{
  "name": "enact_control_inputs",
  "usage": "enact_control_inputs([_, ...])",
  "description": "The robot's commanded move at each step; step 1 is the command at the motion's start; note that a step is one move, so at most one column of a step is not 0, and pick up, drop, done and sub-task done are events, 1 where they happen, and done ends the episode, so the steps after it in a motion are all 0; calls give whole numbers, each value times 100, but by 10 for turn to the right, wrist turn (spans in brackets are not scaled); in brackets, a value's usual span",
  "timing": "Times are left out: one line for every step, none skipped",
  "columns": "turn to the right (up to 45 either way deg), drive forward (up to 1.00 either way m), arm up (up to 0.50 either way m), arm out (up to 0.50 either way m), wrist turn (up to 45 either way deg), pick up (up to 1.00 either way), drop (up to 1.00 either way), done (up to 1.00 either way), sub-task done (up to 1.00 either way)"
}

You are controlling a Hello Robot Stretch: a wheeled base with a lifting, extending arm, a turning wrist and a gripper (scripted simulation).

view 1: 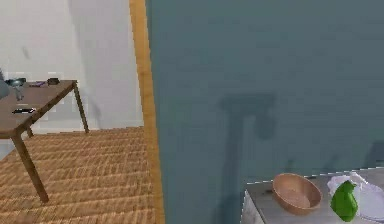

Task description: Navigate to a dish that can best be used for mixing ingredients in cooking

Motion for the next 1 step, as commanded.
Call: enact_control_inputs([330, 0, 0, 0, 0, 0, 0, 0, 0])
